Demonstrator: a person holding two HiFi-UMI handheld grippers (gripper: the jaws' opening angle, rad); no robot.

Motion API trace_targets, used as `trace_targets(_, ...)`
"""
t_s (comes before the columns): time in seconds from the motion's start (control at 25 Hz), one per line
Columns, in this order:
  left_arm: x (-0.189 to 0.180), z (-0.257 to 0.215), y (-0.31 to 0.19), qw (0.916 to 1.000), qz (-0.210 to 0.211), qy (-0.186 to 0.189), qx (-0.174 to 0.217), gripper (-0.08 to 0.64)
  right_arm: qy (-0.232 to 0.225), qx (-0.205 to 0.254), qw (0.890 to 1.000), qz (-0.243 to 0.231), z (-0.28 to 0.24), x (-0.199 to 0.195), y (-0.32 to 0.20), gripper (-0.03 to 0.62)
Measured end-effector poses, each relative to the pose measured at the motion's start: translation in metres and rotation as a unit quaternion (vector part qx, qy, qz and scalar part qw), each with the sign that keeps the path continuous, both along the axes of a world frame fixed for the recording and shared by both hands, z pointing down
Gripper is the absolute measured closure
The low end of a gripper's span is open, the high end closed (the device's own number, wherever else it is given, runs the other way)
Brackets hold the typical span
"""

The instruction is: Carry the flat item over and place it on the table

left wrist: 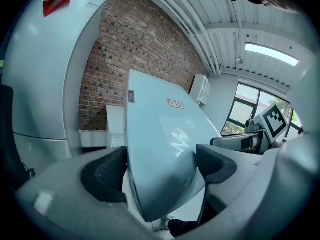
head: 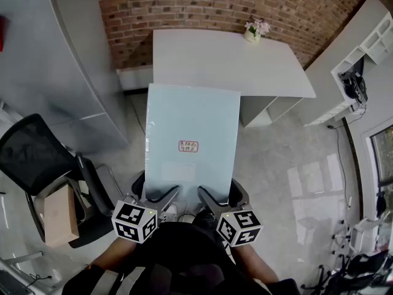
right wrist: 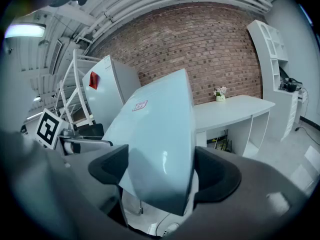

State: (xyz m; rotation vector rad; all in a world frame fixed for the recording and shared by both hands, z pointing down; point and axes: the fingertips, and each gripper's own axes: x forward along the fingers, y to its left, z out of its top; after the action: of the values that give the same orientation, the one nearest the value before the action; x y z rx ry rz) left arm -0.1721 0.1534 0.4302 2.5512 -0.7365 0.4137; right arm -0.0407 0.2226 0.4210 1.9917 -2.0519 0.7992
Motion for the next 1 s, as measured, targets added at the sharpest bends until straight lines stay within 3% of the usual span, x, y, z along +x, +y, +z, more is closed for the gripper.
trace_targets(0.64,0.012,-0.002,0.002,1.0000,-0.005,-0.004,-0.001,0.114,-0.020,0.003,1.000,0.001,0.000,0.014,0.001,0.173)
trace_targets(1.0,0.054,-0.014,-0.014,0.9997,-0.022,-0.003,0.007,0.112,-0.040,0.014,0.999,-0.003,-0.008,0.058,-0.017,0.169)
